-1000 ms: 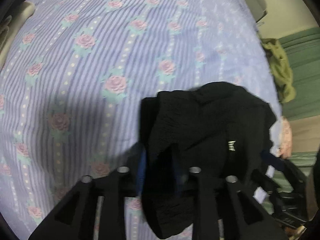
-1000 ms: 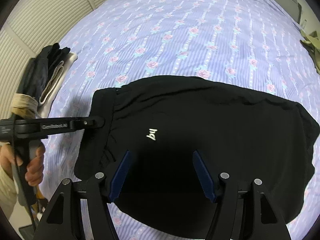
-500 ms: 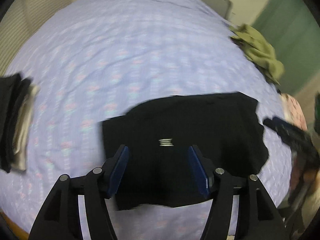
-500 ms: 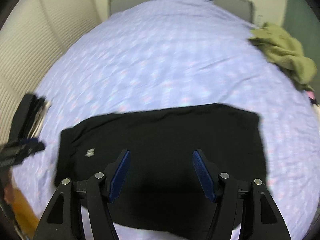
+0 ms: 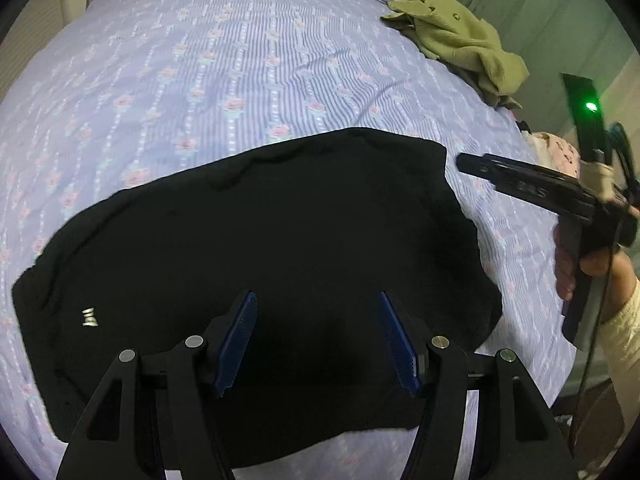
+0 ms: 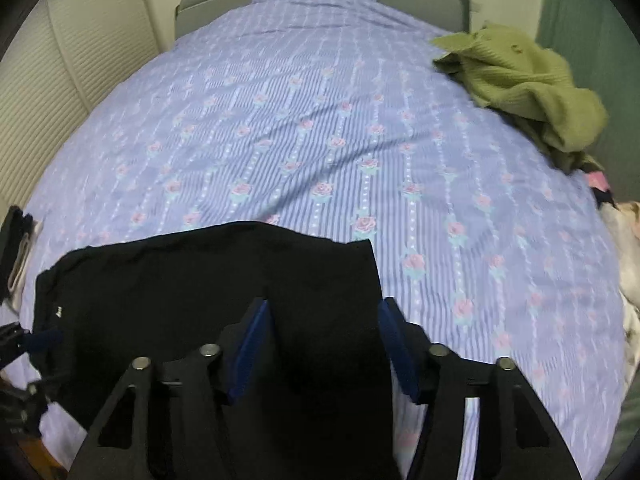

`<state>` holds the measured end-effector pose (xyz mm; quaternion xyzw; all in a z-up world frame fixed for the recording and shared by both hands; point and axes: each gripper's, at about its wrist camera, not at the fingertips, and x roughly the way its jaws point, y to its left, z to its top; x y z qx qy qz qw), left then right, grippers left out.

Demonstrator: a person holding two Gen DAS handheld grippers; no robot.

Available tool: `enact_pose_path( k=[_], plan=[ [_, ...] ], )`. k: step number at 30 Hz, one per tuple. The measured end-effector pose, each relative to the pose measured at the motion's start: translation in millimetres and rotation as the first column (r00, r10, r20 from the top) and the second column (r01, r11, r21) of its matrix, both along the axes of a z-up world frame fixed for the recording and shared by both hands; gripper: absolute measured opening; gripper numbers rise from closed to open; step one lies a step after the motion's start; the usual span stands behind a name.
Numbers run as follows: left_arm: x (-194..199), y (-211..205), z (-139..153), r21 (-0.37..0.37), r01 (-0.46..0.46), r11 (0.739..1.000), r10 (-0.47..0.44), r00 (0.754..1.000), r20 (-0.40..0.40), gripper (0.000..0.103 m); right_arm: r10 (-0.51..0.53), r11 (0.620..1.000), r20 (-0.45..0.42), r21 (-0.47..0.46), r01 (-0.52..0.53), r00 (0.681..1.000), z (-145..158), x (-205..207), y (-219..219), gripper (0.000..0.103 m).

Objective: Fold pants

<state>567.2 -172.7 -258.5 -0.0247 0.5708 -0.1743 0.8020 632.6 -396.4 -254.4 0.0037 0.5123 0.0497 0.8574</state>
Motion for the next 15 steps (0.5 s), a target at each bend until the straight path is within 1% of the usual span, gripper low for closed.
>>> enact_pose_path(
  k=[5, 8, 9, 11, 12, 13, 15],
  plan=[
    [13, -20, -14, 0.043, -0.042, 0.998, 0.043, 0.999, -0.02, 0.062, 0.015, 0.998, -0.05, 0.055, -0.012, 0.999, -31, 32, -14, 0.045],
    [17, -24, -16, 0.04, -0.055, 0.998, 0.057, 0.998, -0.034, 0.062, 0.027, 0.997, -0.103, 0.069, -0.02, 0.994, -50, 46, -18, 0.039],
    [17, -24, -15, 0.044, -0.06, 0.997, 0.061, 0.998, -0.035, 0.062, 0.035, 0.997, -0.119, 0.068, -0.027, 0.992, -55, 50, -18, 0.036],
    [16, -25, -14, 0.053, -0.065, 0.997, 0.066, 0.997, -0.034, 0.062, 0.058, 0.996, -0.134, 0.082, -0.047, 0.989, -59, 57, -19, 0.019],
    [15, -25, -13, 0.057, -0.066, 0.996, 0.068, 0.997, -0.033, 0.062, 0.069, 0.995, -0.143, 0.084, -0.057, 0.987, -59, 61, -19, 0.006],
    [15, -25, -13, 0.062, -0.067, 0.996, 0.069, 0.997, -0.033, 0.062, 0.067, 0.996, -0.14, 0.075, -0.057, 0.988, -57, 64, -19, 0.006],
    [15, -25, -13, 0.071, -0.071, 0.995, 0.074, 0.997, -0.035, 0.062, 0.047, 0.998, -0.102, 0.049, -0.042, 0.994, -48, 72, -21, 0.006]
  ],
)
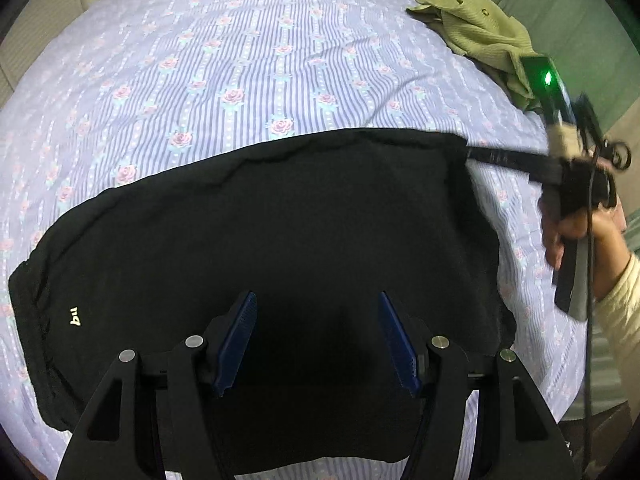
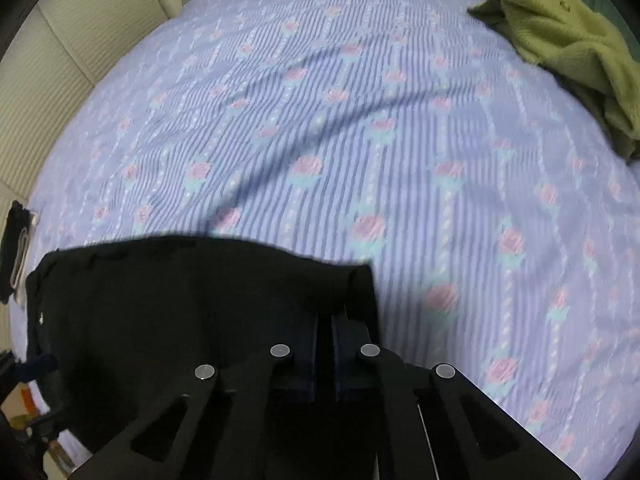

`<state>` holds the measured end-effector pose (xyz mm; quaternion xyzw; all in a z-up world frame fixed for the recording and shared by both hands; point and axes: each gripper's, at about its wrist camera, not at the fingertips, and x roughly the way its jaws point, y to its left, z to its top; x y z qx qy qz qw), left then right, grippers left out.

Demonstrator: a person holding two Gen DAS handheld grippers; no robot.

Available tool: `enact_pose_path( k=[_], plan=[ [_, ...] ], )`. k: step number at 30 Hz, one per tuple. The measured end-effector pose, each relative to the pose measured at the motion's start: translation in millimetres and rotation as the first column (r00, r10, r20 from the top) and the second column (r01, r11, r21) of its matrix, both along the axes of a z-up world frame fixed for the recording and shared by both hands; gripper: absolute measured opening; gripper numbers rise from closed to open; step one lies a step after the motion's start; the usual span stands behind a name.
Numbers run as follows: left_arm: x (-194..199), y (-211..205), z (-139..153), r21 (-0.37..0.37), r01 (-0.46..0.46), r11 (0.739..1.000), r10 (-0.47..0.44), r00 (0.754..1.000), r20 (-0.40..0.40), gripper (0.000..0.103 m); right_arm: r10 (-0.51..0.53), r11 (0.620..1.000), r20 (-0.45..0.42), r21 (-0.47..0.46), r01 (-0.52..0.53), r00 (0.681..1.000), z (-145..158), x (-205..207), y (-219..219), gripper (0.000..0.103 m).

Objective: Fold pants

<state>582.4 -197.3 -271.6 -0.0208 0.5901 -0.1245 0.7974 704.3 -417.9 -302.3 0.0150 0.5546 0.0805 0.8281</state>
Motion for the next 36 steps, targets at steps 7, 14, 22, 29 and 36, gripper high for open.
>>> enact_pose_path(
  k=[7, 14, 22, 29, 36],
  plan=[
    [-5, -2, 6, 0.031, 0.021, 0.999, -0.021, 1.0, 0.017, 0.062, -0.095, 0.978, 0.096, -0.175, 0.11, 0.991, 30, 1, -10, 0.064],
    [-36, -4, 11, 0.072, 0.116, 0.991, -0.119, 0.993, 0.029, 0.062, -0.199, 0.979, 0.112, -0.016, 0.202, 0.974, 65, -103, -46, 0.064],
    [-78, -15, -9, 0.103, 0.169, 0.98, -0.165, 0.985, -0.047, 0.062, -0.301, 0.95, -0.074, 0.064, 0.305, 0.951, 19, -205, -60, 0.06],
    [-91, -21, -12, 0.127, 0.195, 0.973, -0.189, 0.98, -0.06, 0.062, -0.393, 0.889, -0.16, 0.185, 0.419, 0.905, -21, -219, -67, 0.052],
    [-92, -18, -5, 0.146, 0.172, 0.974, -0.167, 0.985, -0.046, 0.062, -0.418, 0.861, -0.235, 0.207, 0.465, 0.878, -47, -214, -70, 0.015]
  ],
)
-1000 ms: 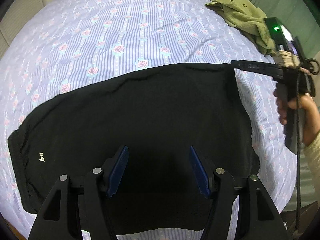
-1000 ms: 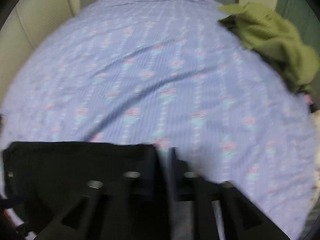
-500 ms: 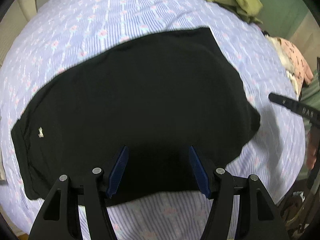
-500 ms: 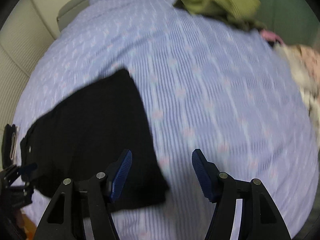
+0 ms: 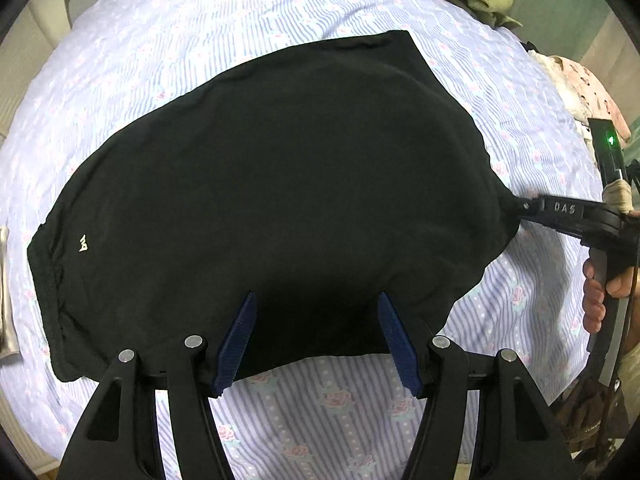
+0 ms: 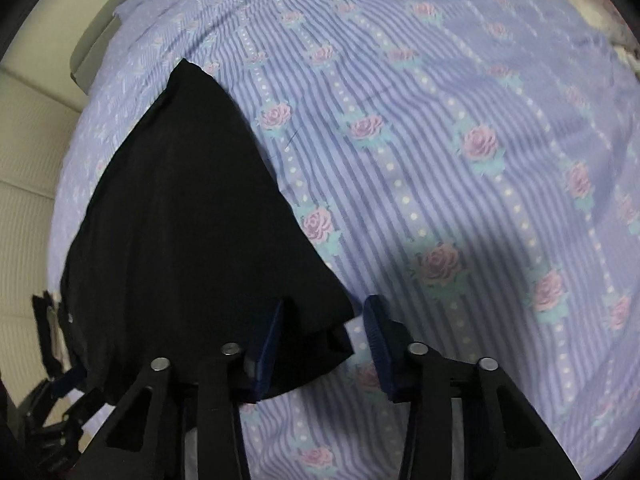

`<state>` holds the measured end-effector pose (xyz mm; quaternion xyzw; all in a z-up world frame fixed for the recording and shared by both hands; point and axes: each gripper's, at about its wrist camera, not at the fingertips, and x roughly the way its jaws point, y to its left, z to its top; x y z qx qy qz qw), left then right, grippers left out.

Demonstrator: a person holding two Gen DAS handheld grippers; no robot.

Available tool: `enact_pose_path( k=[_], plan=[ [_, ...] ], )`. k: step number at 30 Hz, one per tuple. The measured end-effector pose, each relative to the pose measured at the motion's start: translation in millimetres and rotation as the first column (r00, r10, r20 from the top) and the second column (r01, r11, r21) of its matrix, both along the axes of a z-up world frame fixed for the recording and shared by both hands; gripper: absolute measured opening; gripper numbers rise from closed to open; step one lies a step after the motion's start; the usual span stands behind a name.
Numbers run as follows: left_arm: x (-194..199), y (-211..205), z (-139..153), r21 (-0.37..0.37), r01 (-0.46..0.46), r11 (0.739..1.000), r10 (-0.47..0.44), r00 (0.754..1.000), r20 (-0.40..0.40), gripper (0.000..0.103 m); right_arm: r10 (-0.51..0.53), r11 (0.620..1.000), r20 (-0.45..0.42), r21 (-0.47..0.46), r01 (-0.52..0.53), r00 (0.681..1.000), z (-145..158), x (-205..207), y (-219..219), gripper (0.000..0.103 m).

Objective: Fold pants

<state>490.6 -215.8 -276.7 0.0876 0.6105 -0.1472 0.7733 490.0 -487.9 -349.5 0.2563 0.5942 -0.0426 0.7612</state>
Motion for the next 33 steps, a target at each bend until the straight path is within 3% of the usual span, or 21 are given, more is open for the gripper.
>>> enact_pose_path(
  k=[1, 6, 8, 9, 10, 11, 15, 19, 24, 33],
  plan=[
    [-1, 1, 1, -0.001, -0.003, 1.0, 0.003, 1.0, 0.001, 0.062, 0.008, 1.0, 0.007, 0.003, -0.008, 1.0, 1, -1, 1, 0.009],
    [-4, 11, 4, 0.005, -0.027, 1.0, 0.027, 1.0, -0.001, 0.062, 0.043, 0.993, 0.018, -0.107, -0.04, 0.999, 21, -14, 11, 0.008],
    [-7, 18, 3, 0.024, -0.051, 0.998, 0.051, 0.999, -0.002, 0.062, 0.066, 0.984, 0.007, -0.168, -0.064, 0.998, 25, -18, 14, 0.02],
    [-9, 23, 4, 0.033, -0.061, 0.998, 0.061, 0.998, -0.002, 0.062, 0.066, 0.973, -0.015, -0.22, -0.068, 0.998, 30, -20, 17, 0.038],
    [-11, 26, 5, 0.038, -0.067, 0.997, 0.067, 0.998, -0.001, 0.062, 0.056, 0.963, -0.012, -0.261, -0.058, 0.998, 36, -25, 17, 0.047],
    [-14, 31, 6, 0.041, -0.074, 0.996, 0.074, 0.997, 0.001, 0.063, 0.053, 0.958, 0.018, -0.282, -0.046, 0.998, 46, -31, 18, 0.047],
    [-34, 54, 15, 0.032, -0.099, 0.995, 0.099, 0.995, 0.01, 0.066, 0.164, 0.963, 0.098, -0.229, -0.138, 0.982, 80, -57, 45, 0.047],
    [-56, 75, 17, 0.034, -0.122, 0.992, 0.121, 0.992, 0.018, 0.066, 0.309, 0.948, 0.136, -0.128, -0.293, 0.941, 88, -74, 92, 0.047],
    [-78, 92, 18, 0.04, -0.158, 0.987, 0.158, 0.987, 0.014, 0.066, 0.434, 0.901, 0.137, -0.044, -0.432, 0.891, 70, -92, 148, 0.047],
    [-106, 95, 10, 0.02, -0.212, 0.977, 0.212, 0.977, 0.007, 0.066, 0.478, 0.874, 0.062, 0.063, -0.481, 0.876, 21, -78, 185, 0.046]
  ],
)
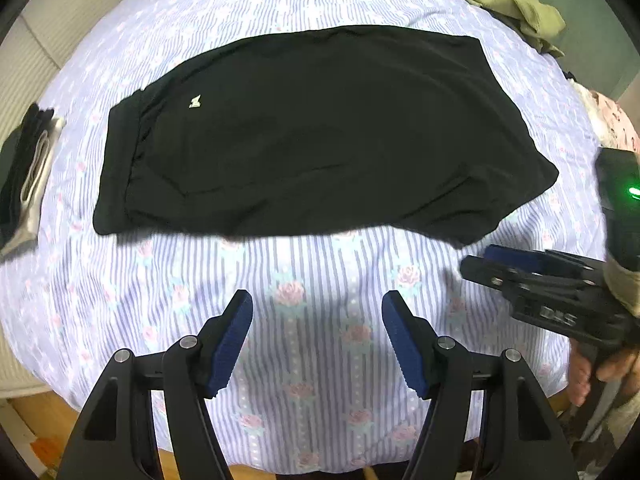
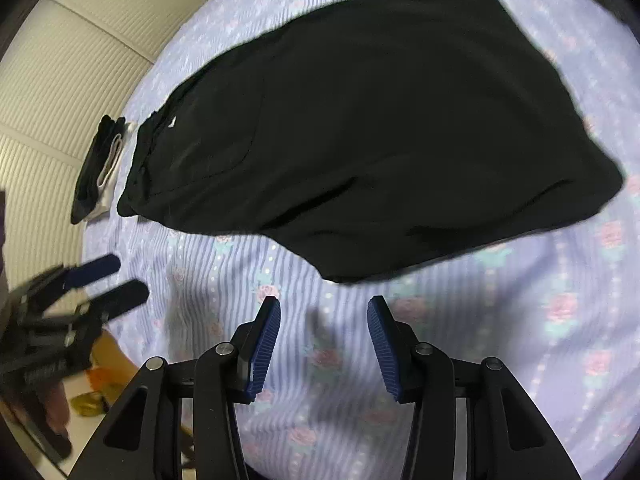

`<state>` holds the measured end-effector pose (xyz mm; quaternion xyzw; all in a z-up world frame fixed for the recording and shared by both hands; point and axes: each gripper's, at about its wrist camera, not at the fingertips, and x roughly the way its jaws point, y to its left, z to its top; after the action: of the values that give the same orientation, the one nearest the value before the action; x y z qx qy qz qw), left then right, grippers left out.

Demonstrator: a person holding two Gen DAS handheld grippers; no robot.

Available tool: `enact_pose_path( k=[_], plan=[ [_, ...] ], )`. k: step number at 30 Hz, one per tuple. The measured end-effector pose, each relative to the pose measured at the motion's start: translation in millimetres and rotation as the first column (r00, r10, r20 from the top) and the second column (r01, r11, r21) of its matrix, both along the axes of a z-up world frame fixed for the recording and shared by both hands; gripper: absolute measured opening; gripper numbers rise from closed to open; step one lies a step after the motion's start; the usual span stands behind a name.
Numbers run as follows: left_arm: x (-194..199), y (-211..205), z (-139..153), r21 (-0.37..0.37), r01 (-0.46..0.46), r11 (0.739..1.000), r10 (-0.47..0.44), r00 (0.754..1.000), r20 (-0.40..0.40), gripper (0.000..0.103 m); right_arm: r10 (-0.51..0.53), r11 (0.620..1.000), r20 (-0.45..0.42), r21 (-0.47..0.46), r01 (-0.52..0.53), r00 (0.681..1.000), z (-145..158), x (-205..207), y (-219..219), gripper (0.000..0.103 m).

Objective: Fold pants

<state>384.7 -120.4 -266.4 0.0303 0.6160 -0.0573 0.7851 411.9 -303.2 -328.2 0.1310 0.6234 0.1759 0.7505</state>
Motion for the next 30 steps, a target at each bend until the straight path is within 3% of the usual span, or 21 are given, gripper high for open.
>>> enact_pose_path(
  k=[12, 20, 23, 28, 29, 30],
  plan=[
    [-22, 20, 9, -0.03, -0.086, 0.996, 0.087, 0.996, 0.028, 0.066, 0.015, 0.998, 0.121, -0.07, -0.007, 0.993, 18, 21, 10, 0.046],
    [-27, 28, 3, -0.012, -0.105, 0.994, 0.105, 0.994, 0.014, 0.067, 0.037, 0.997, 0.028, -0.068, -0.035, 0.999, -16, 26, 17, 0.046],
    [-28, 29, 0, -0.014, -0.109, 0.994, 0.109, 0.994, 0.005, 0.067, 0.025, 0.998, 0.039, -0.06, -0.022, 0.999, -14, 26, 16, 0.046],
    [-28, 30, -3, -0.007, -0.112, 0.994, 0.112, 0.994, 0.003, 0.066, 0.068, 0.995, 0.129, -0.086, -0.057, 0.989, 3, 31, 20, 0.041],
    [-28, 31, -3, -0.002, -0.117, 0.993, 0.117, 0.993, 0.003, 0.066, 0.078, 0.993, 0.141, -0.101, -0.064, 0.987, 3, 32, 22, 0.037],
    [-28, 33, -4, 0.0, -0.123, 0.992, 0.123, 0.992, 0.003, 0.066, 0.087, 0.989, 0.13, -0.134, -0.07, 0.988, -1, 35, 25, 0.02]
  ],
)
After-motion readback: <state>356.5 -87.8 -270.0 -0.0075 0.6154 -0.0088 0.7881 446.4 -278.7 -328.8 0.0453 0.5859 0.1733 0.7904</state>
